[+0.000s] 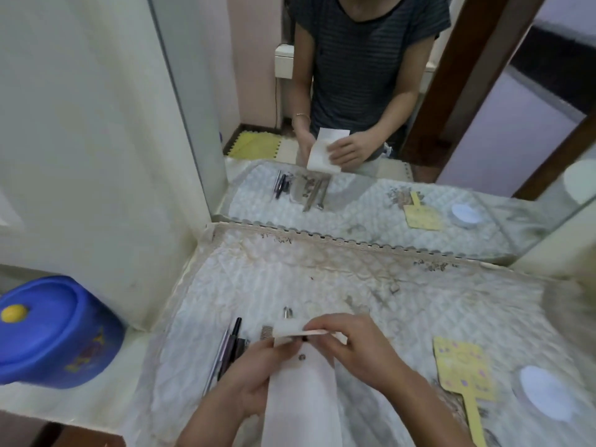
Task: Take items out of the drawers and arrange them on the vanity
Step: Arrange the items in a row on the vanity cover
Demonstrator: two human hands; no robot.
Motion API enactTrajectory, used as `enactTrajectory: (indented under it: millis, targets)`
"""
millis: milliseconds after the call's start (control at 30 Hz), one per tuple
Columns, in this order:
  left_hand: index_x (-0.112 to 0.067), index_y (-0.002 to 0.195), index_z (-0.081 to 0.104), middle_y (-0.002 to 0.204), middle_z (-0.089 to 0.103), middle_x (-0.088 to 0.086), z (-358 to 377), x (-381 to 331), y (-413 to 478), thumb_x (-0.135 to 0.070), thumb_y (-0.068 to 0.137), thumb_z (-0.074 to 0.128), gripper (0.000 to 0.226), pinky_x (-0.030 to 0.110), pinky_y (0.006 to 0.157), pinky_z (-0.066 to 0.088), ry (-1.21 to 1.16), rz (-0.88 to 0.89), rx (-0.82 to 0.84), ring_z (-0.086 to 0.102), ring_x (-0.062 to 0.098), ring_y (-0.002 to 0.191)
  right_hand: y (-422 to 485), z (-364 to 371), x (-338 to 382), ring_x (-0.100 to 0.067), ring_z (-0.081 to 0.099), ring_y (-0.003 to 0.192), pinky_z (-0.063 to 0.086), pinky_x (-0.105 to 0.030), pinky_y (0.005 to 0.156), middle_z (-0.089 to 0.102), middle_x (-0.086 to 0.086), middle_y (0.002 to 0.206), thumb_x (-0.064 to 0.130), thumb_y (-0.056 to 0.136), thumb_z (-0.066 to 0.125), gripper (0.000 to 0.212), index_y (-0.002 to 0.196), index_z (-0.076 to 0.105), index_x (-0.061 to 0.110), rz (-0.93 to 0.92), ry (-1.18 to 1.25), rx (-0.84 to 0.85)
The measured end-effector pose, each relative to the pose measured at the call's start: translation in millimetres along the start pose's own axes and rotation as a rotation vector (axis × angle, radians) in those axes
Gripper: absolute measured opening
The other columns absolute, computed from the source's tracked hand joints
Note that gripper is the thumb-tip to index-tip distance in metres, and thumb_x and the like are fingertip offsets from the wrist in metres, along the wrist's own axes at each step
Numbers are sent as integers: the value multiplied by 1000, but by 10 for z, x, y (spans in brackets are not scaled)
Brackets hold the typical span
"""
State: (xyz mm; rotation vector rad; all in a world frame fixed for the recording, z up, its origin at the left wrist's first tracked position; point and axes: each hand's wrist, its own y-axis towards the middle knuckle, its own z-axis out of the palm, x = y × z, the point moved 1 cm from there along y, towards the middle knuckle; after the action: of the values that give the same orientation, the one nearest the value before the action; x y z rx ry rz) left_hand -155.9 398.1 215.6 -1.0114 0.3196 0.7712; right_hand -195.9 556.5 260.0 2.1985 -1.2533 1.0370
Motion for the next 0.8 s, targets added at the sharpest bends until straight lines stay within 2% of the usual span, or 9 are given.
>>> enactTrajectory:
  millis: [133,233,300,367,433,500,600,700,800]
  targets:
    - [8,103,66,105,67,26,21,-29,40,-1,81,52,27,35,76,58,11,-67,60,67,33,91,-164,-17,-147,-7,66,89,52,-28,80,72,9,99,48,76,41,38,98,67,30,-7,-74,-36]
    - [6,62,67,59,68,20,98,-69,0,3,82,39,34,20,45,52,15,-67,99,66,25,50,-244,-13,-220,-6,64,95,51,-26,83,71,10,103,43,78,40,37,97,68,29,-30,-150,-58]
    - [2,42,59,41,58,13,172,-104,-24,3,81,34,47,14,35,43,-23,-63,97,57,21,34,-274,-16,-239,-4,64,91,48,-18,80,72,9,99,39,80,43,32,95,68,27,-42,-159,-88]
    - [2,50,60,46,61,13,191,-120,26,0,76,38,35,18,42,46,-26,-103,97,58,21,38,-282,-29,-249,-3,65,86,47,-15,74,73,9,95,33,81,47,25,93,69,27,-66,-200,-116]
    - [5,78,69,74,69,19,202,-130,74,-5,73,46,25,30,63,51,-6,-112,125,67,27,60,-284,-21,-260,-4,66,82,49,-16,70,73,9,92,29,80,51,21,91,69,27,-107,-280,-122]
    - [6,103,65,96,67,23,206,-148,97,-10,78,56,31,37,78,51,37,-111,141,67,31,80,-290,-3,-255,-2,66,81,49,-13,68,73,11,90,31,79,54,20,90,70,28,-144,-365,-119]
    - [2,102,66,88,70,20,235,-134,123,-17,79,60,30,33,65,57,132,-75,151,69,29,72,-284,27,-227,-1,65,87,53,-15,70,71,12,93,49,85,49,29,89,70,30,-154,-419,-101]
    - [-1,105,65,91,71,22,245,-101,148,-11,77,63,30,35,63,57,170,6,72,69,31,73,-287,94,-269,8,49,115,40,-10,93,61,18,114,63,83,40,45,95,70,32,-3,-179,-120]
    - [0,108,63,105,68,27,277,-40,168,-4,80,62,29,39,69,58,189,76,2,68,34,81,-354,175,-306,16,37,119,26,5,92,49,20,120,49,73,57,20,89,65,41,245,198,-261]
